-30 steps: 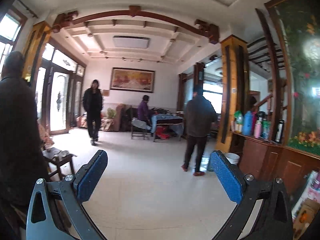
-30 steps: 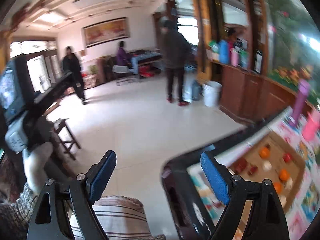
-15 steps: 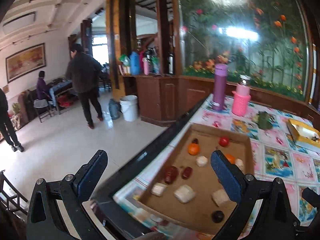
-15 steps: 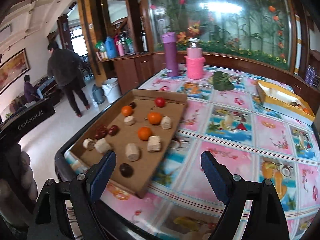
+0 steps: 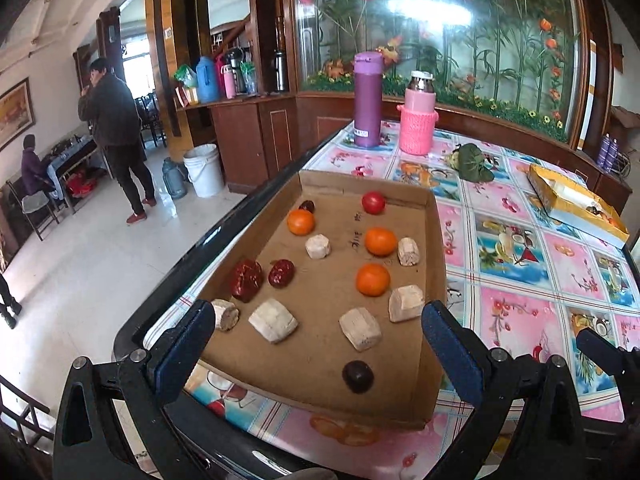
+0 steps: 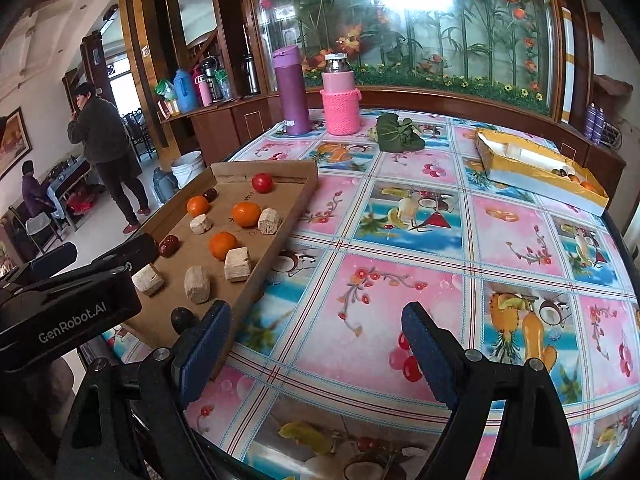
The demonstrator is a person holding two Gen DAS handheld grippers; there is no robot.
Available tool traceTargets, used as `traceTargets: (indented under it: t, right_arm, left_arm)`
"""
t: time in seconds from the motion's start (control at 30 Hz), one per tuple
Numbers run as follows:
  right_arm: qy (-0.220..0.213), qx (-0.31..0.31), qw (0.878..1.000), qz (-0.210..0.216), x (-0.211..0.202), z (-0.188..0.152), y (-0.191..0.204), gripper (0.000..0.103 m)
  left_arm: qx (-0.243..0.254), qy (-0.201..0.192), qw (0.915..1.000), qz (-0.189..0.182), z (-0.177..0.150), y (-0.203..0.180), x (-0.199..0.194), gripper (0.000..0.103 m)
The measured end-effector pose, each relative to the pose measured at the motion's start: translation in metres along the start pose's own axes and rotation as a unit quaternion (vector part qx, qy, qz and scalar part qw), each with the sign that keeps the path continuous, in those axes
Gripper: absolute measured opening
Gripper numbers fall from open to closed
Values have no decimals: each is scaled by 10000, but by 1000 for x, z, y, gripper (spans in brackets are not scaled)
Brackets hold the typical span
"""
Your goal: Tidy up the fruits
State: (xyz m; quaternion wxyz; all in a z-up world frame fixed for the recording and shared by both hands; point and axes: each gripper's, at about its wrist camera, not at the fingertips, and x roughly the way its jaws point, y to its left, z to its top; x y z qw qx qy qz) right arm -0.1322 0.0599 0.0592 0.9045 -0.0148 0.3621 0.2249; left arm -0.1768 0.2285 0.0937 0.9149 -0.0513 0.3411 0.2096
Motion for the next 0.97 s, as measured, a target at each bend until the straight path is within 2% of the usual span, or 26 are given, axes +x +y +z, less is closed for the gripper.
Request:
traceTargets:
  t: [0.53, 0.97]
  right_arm:
    - [89, -59, 9999, 30, 4, -2, 5, 90]
    - [78, -304, 9991, 274, 7, -2, 22, 91]
  left_arm:
    - [-8, 353, 9990, -283, -6, 3, 14, 103]
    - [-93, 490, 9984, -252, -9, 10, 22, 103]
